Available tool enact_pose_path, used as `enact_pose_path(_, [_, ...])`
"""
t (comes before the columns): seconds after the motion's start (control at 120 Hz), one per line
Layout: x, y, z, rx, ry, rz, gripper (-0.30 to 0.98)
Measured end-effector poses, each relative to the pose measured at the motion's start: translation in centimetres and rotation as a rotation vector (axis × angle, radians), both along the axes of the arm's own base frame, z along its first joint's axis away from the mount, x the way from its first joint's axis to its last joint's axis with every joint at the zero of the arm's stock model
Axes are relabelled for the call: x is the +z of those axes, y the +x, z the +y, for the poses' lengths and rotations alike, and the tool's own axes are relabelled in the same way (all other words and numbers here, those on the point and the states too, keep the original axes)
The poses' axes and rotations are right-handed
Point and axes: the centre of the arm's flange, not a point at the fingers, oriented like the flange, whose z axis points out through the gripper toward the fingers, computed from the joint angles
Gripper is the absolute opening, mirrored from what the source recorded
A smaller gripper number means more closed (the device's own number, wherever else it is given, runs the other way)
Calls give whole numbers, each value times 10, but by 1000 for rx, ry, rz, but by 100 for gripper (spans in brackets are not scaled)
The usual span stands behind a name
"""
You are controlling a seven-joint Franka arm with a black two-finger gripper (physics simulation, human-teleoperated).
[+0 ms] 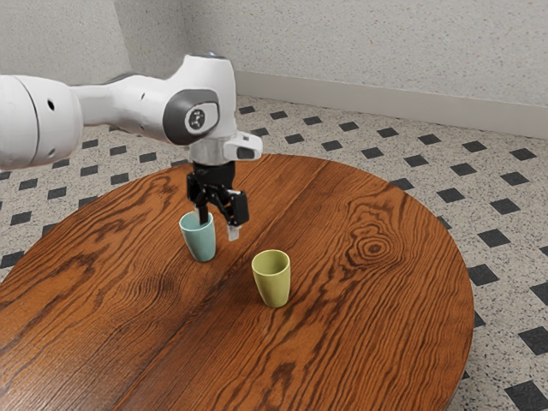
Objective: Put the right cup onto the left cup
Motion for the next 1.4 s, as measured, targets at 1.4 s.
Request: enact_pose_path(1.4, [-83, 55, -35, 222, 68, 29, 69])
